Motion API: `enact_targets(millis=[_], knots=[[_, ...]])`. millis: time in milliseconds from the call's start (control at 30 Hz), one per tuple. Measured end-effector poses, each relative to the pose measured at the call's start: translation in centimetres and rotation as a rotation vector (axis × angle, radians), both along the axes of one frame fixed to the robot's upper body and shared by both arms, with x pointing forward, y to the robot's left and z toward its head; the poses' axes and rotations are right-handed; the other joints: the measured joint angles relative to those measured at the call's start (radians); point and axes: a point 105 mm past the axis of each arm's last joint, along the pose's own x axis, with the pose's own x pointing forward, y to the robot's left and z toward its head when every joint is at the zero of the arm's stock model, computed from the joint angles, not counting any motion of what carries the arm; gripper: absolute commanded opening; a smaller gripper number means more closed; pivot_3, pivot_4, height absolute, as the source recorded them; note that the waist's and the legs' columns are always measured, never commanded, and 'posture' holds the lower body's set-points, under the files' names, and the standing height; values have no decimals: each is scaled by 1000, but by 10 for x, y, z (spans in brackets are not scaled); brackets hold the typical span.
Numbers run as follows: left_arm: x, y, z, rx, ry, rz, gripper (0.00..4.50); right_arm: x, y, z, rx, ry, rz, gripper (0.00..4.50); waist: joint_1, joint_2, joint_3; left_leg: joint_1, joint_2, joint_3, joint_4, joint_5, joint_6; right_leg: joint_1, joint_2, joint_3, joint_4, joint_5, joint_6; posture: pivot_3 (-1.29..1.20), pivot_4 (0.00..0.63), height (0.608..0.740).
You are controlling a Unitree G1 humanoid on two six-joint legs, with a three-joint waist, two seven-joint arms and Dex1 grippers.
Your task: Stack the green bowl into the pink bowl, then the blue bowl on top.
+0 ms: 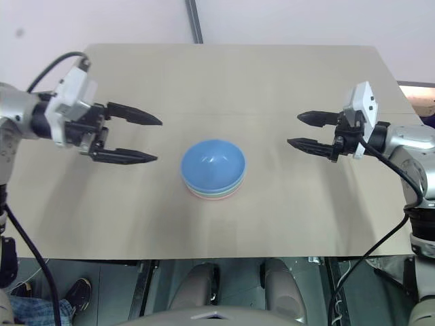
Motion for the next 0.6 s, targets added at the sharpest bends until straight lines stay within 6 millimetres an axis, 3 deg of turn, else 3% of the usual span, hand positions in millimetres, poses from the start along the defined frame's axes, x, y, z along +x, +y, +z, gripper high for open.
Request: enact_targets(millis=[200, 300, 600], knots=[[-6, 51, -36, -50, 128, 238, 3933, 1, -5, -9, -31, 20, 3, 3595, 2, 1, 1, -1, 0, 0, -1, 0, 0, -2, 0, 0, 0, 0, 0, 0, 150, 740], [-10, 68, -38, -96, 135, 341, 3933, 2, -15, -18, -73, 31, -8, 3595, 8, 1, 1, -2, 0, 1, -1, 0, 0, -2, -1, 0, -1, 0, 0, 0, 150, 740], [-24, 82, -54, -195, 177, 485, 3933, 2, -27, -25, -110, 50, -7, 3595, 3, 1, 1, -1, 0, 1, -1, 0, 0, -2, -1, 0, 0, 0, 0, 0, 150, 740]])
